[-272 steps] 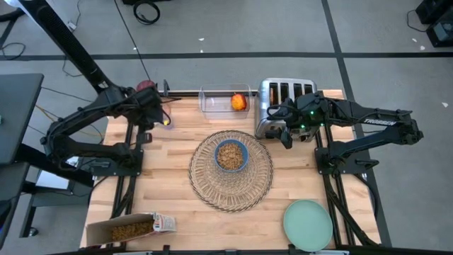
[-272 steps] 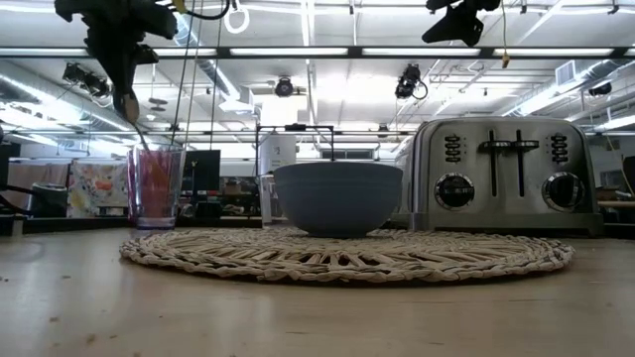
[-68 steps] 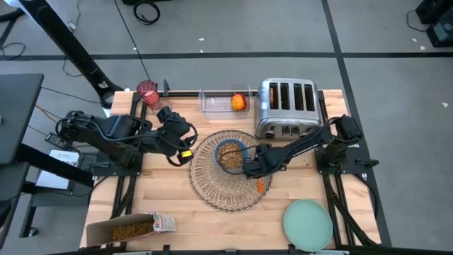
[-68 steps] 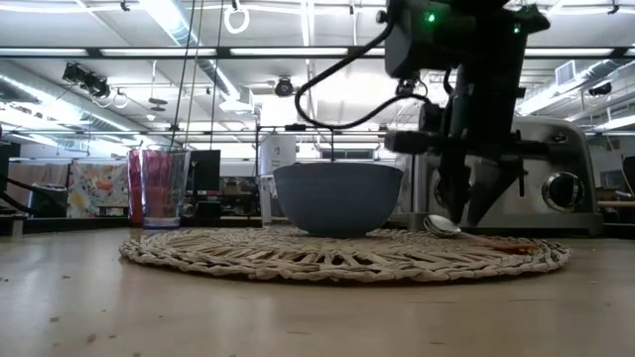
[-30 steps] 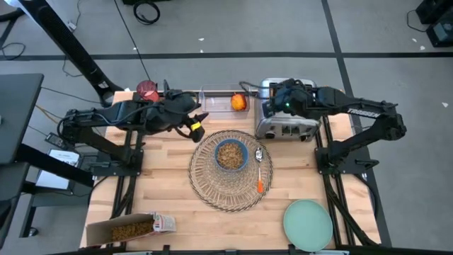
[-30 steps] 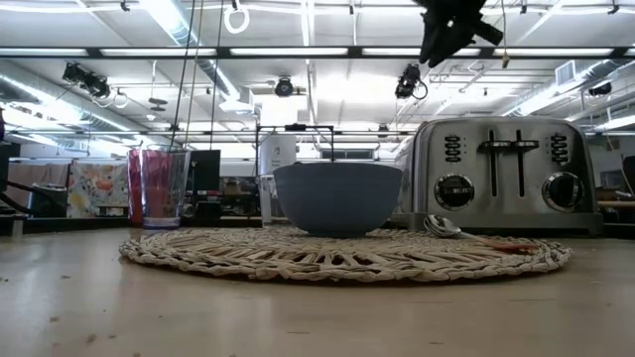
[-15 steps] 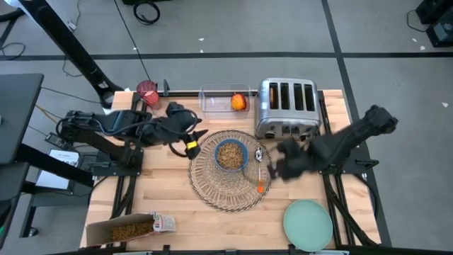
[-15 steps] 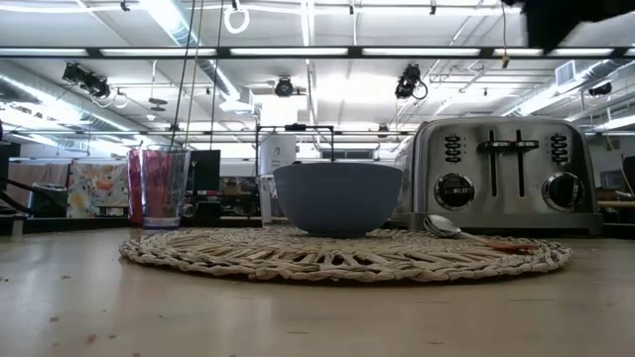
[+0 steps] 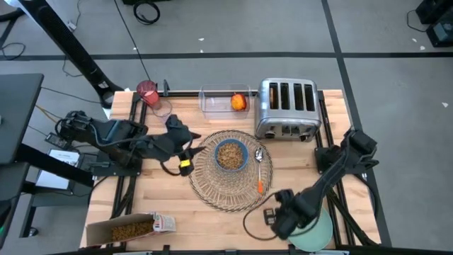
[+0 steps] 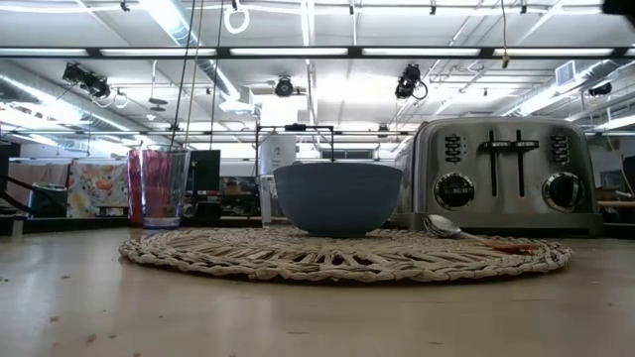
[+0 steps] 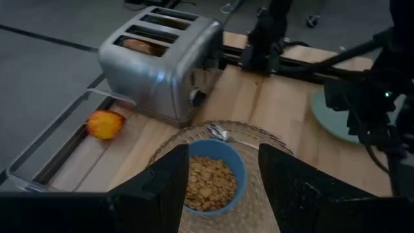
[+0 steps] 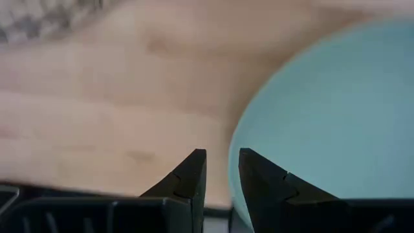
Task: Arrange a breakfast setting
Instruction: Put the light green plate to the bottom left of the blue bowl on the brown placemat
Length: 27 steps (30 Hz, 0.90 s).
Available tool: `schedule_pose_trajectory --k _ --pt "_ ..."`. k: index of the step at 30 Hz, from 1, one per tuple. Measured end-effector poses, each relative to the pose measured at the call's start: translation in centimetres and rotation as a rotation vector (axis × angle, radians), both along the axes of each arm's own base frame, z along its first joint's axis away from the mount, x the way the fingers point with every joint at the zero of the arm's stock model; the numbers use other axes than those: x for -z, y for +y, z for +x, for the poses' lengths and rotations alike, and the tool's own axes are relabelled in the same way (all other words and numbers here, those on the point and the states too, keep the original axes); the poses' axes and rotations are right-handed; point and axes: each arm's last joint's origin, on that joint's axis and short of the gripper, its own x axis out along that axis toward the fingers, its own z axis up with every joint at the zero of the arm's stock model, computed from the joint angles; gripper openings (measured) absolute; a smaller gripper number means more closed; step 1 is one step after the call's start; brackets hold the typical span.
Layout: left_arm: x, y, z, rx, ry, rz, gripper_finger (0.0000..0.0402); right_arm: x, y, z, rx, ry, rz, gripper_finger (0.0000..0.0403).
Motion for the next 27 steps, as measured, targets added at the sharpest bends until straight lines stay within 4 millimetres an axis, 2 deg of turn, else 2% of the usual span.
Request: schedule_pose_trajectory --k 3,16,21,27 --pt "0.0 -0.6 -0.2 0.022 0.002 -0.002 0.0192 0.9 1.2 0.2 -0.007 0.031 0.014 0.0100" --pt "0.1 -3.2 -1.3 0.123 0.004 -0.014 0.0192 6.3 3.0 1.1 -0.027 0.114 0.005 0.0091" --pt "0.4 -3.9 -1.9 0.135 0.034 -0.032 0.0192 6.4 3.5 0.6 -0.047 0.138 0.005 0.0064" --pt "0.5 -4.9 -2.5 0.147 0.028 -0.078 0.0192 5.6 3.0 -0.7 -0.080 0.194 -0.063 0.0017"
